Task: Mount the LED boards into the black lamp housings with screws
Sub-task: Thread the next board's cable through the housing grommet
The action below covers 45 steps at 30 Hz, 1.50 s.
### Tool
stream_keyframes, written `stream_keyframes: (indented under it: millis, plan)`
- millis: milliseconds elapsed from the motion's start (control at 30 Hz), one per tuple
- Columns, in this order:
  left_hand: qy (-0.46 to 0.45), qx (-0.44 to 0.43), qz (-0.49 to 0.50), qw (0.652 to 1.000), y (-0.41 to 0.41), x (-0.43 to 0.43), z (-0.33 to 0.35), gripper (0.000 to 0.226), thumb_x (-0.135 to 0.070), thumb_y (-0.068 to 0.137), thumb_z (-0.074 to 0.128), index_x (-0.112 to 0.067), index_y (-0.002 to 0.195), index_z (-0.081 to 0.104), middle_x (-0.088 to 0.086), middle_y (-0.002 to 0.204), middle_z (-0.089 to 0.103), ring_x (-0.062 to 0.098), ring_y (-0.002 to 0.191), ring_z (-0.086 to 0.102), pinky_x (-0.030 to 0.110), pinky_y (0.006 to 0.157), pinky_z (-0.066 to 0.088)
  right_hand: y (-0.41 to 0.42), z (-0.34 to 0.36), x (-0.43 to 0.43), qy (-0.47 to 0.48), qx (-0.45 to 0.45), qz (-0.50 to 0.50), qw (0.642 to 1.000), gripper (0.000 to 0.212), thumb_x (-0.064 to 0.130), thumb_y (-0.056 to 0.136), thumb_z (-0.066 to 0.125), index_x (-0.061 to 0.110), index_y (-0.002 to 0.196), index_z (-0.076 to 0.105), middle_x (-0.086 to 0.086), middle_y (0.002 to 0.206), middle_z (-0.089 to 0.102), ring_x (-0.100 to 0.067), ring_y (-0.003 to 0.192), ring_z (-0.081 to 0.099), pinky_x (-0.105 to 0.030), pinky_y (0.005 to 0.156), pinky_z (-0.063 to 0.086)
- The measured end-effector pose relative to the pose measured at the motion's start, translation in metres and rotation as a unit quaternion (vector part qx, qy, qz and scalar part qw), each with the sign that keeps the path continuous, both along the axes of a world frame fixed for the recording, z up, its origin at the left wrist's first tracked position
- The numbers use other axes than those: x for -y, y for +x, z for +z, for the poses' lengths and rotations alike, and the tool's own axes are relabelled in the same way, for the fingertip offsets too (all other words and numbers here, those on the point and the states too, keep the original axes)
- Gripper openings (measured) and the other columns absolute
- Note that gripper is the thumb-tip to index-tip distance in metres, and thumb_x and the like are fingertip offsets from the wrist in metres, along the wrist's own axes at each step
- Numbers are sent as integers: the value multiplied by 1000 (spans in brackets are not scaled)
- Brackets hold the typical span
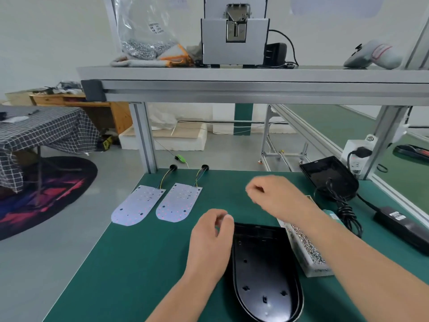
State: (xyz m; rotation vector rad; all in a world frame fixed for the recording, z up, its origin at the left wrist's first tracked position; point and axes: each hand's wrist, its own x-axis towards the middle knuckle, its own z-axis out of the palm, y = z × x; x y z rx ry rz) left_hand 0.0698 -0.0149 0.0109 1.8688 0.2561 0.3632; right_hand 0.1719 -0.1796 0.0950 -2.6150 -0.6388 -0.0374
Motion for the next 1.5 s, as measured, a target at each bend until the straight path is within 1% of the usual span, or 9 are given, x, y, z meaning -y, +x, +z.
stream_keyframes:
  millis: [167, 267, 367, 667, 833, 933, 1100, 1233, 1500]
  plan:
    - [-100, 28, 18, 994, 3, -2, -2, 20, -49, 94, 50, -39, 97, 67, -15, 63, 48, 8, 54, 37, 19, 49, 36, 77, -14, -99, -41, -52, 58, 996, 34, 20, 104, 49, -1, 124, 66, -25, 124, 70, -41, 112, 67, -49, 95, 55]
    - [-134, 33, 28, 990, 5, -3, -4, 29, -54, 88, 47, -39, 100, 69, -15, 70, 55, 10, 58, 40, 27, 55, 39, 99, -29, -139, -97, -52, 96, 989, 45, 20, 109, 43, 16, 154, 50, -20, 149, 57, -38, 126, 59, -43, 102, 51]
    - [-137, 44, 33, 989, 6, -4, -5, 30, -54, 89, 45, -41, 102, 69, -14, 75, 58, 10, 61, 43, 28, 57, 41, 107, -40, -159, -183, -34, 131, 974, 67, 4, 104, 38, 36, 163, 33, -21, 143, 48, -35, 108, 61, -46, 94, 55]
    - [-109, 51, 33, 992, 4, -3, -1, 22, -50, 94, 48, -45, 103, 67, -14, 73, 58, 7, 60, 44, 23, 56, 44, 110, -43, -120, -252, 71, 148, 954, 23, -4, 91, 57, 18, 98, 53, -5, 112, 41, -29, 97, 45, -47, 78, 52]
    - [61, 109, 51, 991, 1, -5, 0, 24, -19, 106, 57, -41, 112, 63, -26, 106, 62, 2, 96, 61, 15, 80, 47, 85, -36, -70, -213, 80, 186, 956, 43, -8, 84, 47, 34, 93, 36, 6, 104, 44, -26, 82, 48, -40, 60, 35]
    - [189, 159, 78, 966, 3, -8, 2, 26, -9, 103, 61, -24, 124, 65, -25, 125, 53, 7, 118, 53, 23, 97, 44, 56, -29, -46, -158, 162, 186, 956, 42, -10, 84, 51, 28, 100, 45, 6, 95, 43, -22, 82, 43, -44, 66, 45]
    - [259, 164, 51, 950, 5, -6, 11, 46, -24, 105, 63, -12, 149, 57, -5, 152, 55, 12, 143, 41, 22, 121, 26, -10, -17, -13, -6, 262, 164, 951, 30, -4, 89, 65, 17, 107, 57, 3, 107, 58, -22, 95, 55, -42, 76, 54]
    - [253, 190, 0, 949, -1, -5, 16, 63, -43, 98, 55, -17, 156, 50, -17, 161, 44, 3, 154, 32, 29, 125, 24, -60, -12, -2, 183, 240, 176, 937, 27, -3, 93, 58, 17, 110, 61, 8, 109, 62, -11, 99, 60, -27, 87, 51]
    - [275, 259, -115, 919, -8, -1, 23, 67, -33, 97, 60, -17, 160, 42, -17, 142, 58, 7, 140, 47, 34, 123, 25, -94, -22, 14, 242, 197, 201, 929, 33, -1, 99, 50, 23, 120, 57, 15, 125, 61, -10, 114, 63, -31, 95, 52]
